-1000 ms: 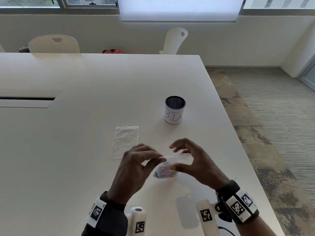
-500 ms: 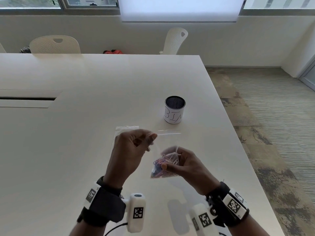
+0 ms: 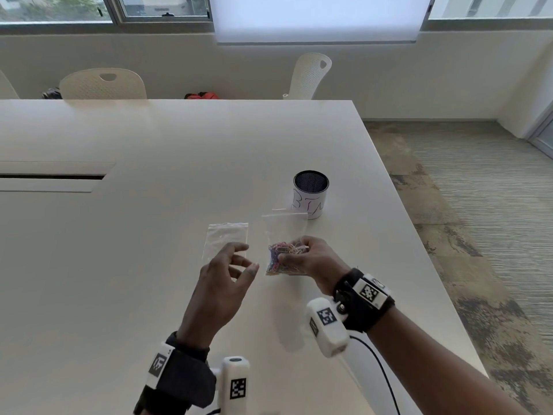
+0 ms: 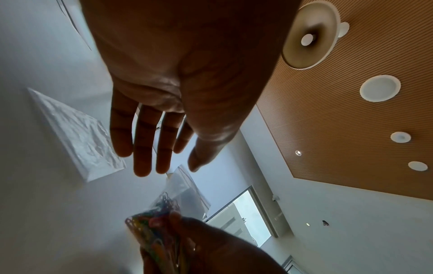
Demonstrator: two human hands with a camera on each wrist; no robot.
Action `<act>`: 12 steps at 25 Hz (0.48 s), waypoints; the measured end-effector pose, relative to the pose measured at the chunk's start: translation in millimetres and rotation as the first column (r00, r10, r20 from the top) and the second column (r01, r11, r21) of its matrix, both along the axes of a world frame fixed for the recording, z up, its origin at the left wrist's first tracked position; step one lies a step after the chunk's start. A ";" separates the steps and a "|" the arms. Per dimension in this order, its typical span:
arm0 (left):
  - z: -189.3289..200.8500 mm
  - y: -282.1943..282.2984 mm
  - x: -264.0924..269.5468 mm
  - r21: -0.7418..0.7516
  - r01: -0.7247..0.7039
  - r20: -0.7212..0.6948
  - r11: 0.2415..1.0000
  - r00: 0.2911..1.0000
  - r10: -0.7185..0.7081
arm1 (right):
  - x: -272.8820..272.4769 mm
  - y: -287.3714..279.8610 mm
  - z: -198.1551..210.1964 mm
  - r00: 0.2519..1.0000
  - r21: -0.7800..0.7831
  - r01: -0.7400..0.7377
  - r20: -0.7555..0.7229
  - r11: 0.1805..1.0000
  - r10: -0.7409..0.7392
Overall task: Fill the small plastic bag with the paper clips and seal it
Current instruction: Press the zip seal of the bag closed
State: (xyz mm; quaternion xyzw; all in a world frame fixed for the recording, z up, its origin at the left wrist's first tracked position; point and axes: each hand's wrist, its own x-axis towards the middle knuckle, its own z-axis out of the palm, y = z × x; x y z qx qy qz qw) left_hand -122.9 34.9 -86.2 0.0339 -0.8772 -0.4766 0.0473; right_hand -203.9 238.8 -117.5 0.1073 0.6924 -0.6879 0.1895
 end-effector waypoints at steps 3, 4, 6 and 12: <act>-8.2 -3.6 7.5 -0.060 0.035 0.023 0.998 0.999 -0.034 | -7.7 -13.0 -0.3 0.999 0.122 0.040 -0.005 0.992 -0.040; -9.3 -4.9 10.4 -0.077 0.045 0.034 0.996 0.999 -0.043 | -8.5 -16.1 -1.6 0.999 0.183 0.054 -0.018 0.982 -0.051; -11.6 -7.8 16.6 -0.081 0.067 0.043 0.994 0.997 -0.063 | -8.1 -19.8 -1.4 0.997 0.320 0.061 -0.053 0.945 -0.047; -3.1 -22.3 50.7 -0.053 0.072 0.007 0.996 0.997 -0.072 | 13.3 -23.2 10.9 0.960 0.805 -0.012 -0.157 0.593 0.232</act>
